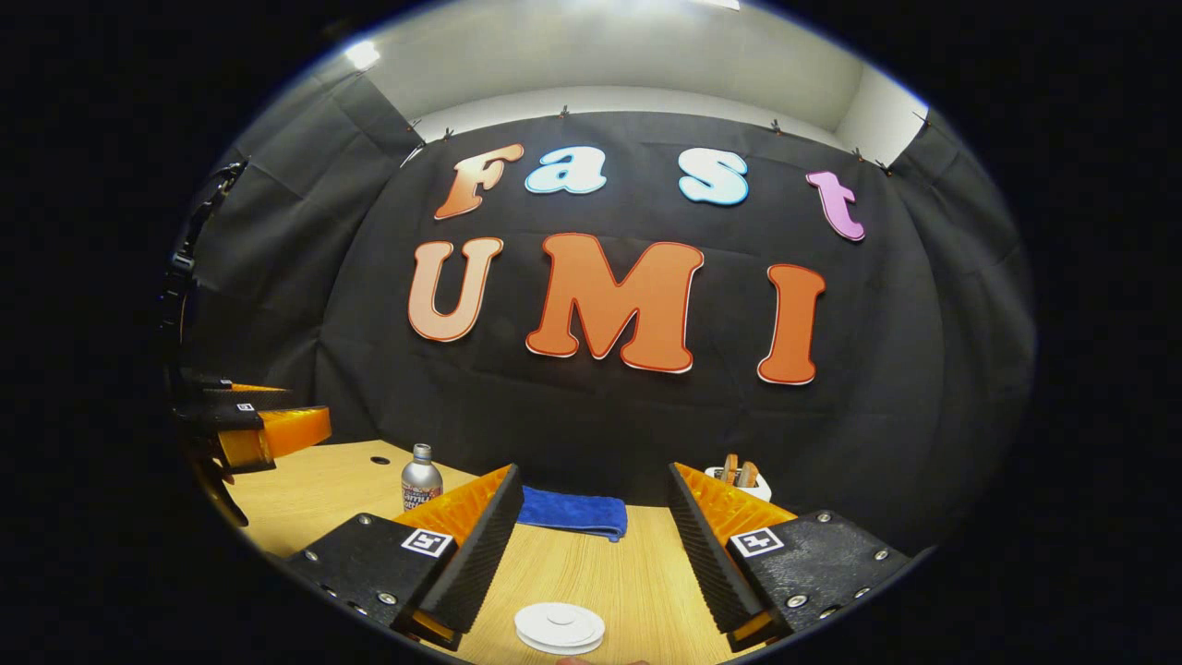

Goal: Open the teacup lid with one hand, grasp the water bottle and pour water into the teacup with the other hand; after pouring, place the water bottle on the coaster and then close the teacup lid.

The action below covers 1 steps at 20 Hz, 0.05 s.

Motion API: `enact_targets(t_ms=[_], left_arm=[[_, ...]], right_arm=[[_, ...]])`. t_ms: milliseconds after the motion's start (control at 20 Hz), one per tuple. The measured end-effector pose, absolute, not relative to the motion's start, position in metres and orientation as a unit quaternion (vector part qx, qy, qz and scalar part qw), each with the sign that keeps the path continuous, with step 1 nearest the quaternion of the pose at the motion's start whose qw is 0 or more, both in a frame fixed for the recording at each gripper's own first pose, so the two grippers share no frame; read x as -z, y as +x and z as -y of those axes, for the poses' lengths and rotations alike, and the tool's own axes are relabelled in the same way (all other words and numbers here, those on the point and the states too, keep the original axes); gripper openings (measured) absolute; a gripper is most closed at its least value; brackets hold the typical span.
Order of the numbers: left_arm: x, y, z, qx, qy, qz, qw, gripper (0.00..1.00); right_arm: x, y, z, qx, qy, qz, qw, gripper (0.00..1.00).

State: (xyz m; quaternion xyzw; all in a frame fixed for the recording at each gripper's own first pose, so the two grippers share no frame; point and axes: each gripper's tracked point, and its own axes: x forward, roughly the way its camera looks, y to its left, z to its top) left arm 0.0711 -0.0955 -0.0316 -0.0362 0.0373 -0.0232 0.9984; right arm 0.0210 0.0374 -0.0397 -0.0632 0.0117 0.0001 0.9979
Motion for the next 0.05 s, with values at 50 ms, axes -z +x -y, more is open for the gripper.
enact_targets(t_ms=[50], left_arm=[[0.0303, 0.0723, 0.0950, 0.021, -0.034, -0.037, 0.998, 0.94]], right_arm=[[0.0396, 0.0221, -0.0373, 0.000, -0.060, -0.011, 0.998, 0.93]])
